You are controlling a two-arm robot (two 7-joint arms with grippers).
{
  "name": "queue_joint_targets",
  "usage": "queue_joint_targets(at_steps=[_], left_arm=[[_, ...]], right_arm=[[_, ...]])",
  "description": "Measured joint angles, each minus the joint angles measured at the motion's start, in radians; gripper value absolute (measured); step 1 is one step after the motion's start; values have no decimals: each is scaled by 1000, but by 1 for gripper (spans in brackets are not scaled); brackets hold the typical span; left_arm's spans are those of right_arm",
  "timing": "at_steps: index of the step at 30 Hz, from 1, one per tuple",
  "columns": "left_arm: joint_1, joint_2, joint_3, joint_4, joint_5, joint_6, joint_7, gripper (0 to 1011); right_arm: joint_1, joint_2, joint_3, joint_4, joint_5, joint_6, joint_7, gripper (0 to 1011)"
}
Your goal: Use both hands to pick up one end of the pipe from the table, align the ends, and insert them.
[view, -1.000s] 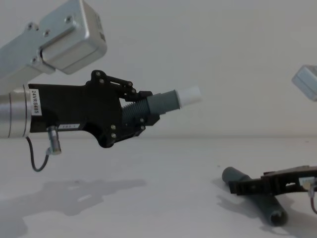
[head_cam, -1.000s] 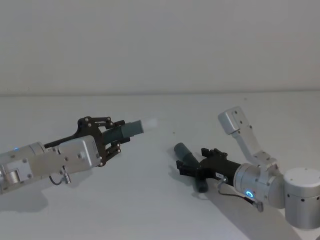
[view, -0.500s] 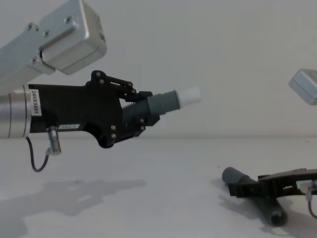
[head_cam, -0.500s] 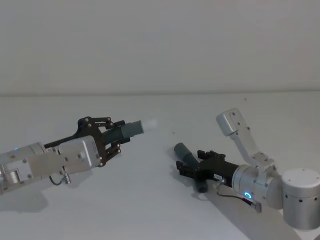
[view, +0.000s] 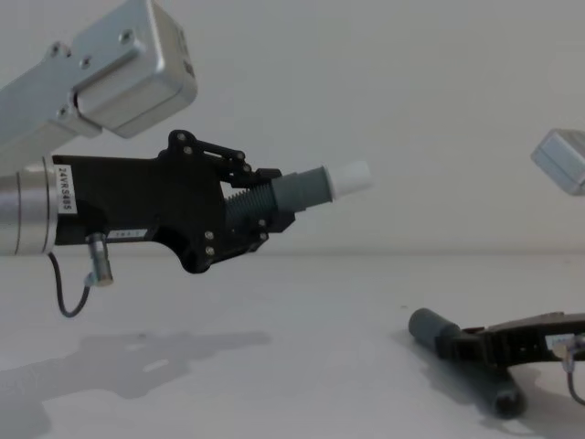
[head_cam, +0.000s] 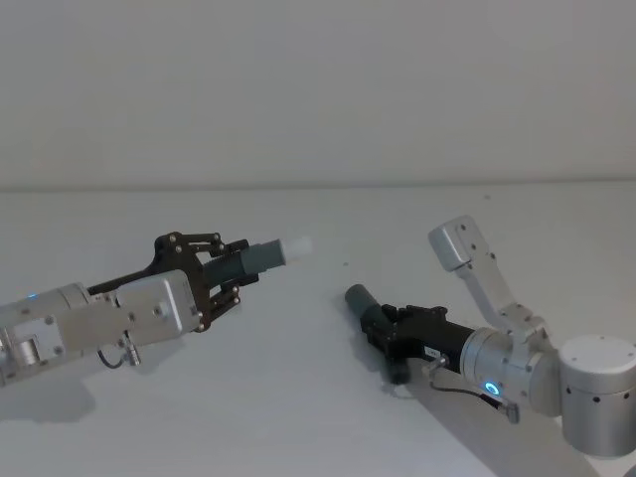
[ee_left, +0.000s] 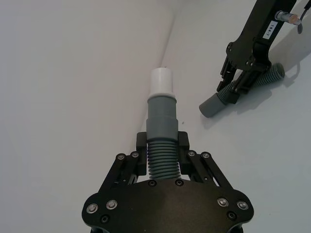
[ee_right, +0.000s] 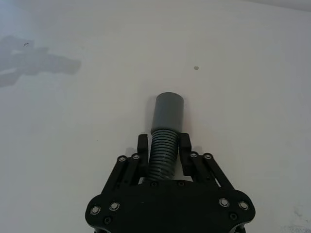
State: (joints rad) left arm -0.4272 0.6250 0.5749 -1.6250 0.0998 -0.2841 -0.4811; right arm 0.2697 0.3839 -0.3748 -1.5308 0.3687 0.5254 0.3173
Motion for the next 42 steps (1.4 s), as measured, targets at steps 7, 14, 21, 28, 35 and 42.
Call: queue_joint_targets(at_steps=[7, 14, 21, 28, 35, 42], left_arm=[[0, 0, 0, 0, 0, 0, 0, 327], [0, 0, 0, 0, 0, 0, 0, 327], [0, 0, 0, 0, 0, 0, 0, 327], [0, 0, 0, 0, 0, 0, 0, 327], [0, 0, 0, 0, 0, 0, 0, 327], [0, 0, 0, 0, 0, 0, 0, 327]], right_arm=[[1, 0, -1, 1, 0, -1, 0, 241], [1, 9, -3, -3, -1, -12, 2, 226], [0, 44, -9, -25, -27, -52, 23, 226], [-1, 99, -17, -57, -65, -114, 61, 226], [2, 170, -23, -96, -112, -204, 113, 226], [5, 238, -25, -131, -157, -300, 167, 226]])
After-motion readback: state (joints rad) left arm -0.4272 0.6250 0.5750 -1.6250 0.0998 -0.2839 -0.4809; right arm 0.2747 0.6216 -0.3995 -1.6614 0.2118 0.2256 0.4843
